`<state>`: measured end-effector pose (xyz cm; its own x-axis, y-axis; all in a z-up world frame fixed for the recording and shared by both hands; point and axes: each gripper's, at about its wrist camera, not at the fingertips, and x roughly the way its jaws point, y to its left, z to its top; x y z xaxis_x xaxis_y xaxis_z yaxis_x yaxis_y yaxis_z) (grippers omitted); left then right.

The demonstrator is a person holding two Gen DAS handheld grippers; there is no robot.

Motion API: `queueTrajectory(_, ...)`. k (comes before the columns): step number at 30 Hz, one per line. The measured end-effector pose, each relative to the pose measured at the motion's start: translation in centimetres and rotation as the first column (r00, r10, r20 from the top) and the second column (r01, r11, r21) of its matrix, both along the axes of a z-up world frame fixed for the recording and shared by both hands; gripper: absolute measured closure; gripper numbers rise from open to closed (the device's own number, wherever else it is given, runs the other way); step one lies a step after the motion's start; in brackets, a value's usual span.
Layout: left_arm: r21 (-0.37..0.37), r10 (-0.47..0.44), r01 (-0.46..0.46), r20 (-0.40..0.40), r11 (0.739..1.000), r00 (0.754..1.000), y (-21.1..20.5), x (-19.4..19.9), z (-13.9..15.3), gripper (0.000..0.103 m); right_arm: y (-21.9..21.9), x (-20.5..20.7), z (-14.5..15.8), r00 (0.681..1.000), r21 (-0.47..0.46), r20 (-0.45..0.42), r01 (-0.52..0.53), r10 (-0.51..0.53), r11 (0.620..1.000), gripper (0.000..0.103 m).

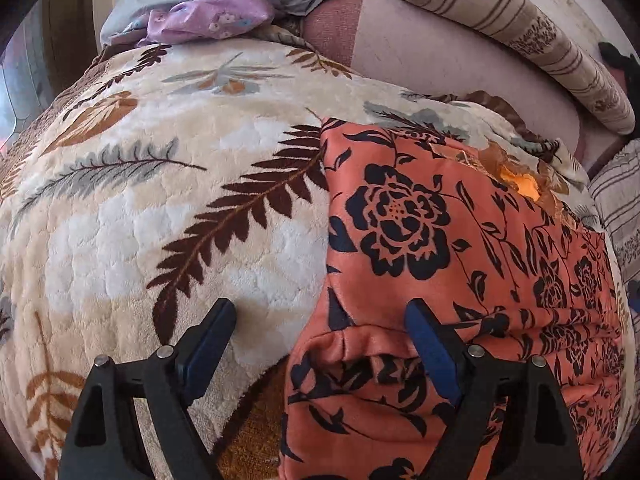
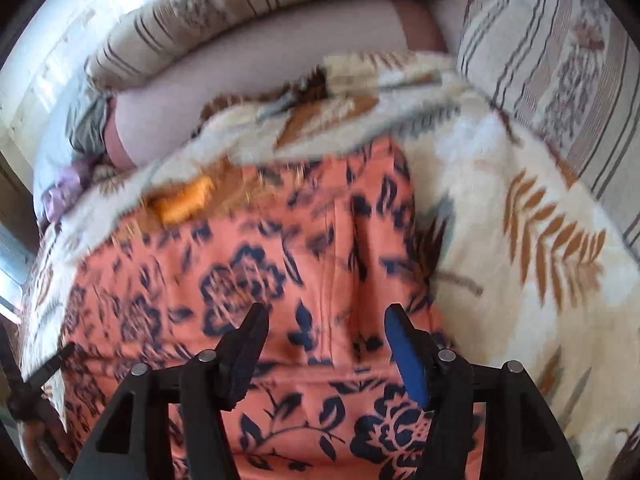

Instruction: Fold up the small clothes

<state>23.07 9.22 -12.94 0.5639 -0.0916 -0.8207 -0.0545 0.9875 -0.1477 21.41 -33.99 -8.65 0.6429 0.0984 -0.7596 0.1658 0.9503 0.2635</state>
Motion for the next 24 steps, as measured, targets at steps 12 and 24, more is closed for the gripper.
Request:
queueTrajectory(12, -0.013, -0.001, 0.001, -0.004, 1.0, 1.0, 0.3, -0.2, -0.3, 0.016, -0.6, 2.6, -2.1, 0.998, 0.333, -0.022, -0.043, 0.054, 0.942, 0.028)
queueTrajectory(24, -0.043, 0.031, -0.031, 0.005, 0.999, 1.0, 0.7, -0.1, 0.1, 0.016, -0.3, 6.2, -0.3, 0.997, 0.288, 0.041, -0.08, 0.071, 0.954, 0.019)
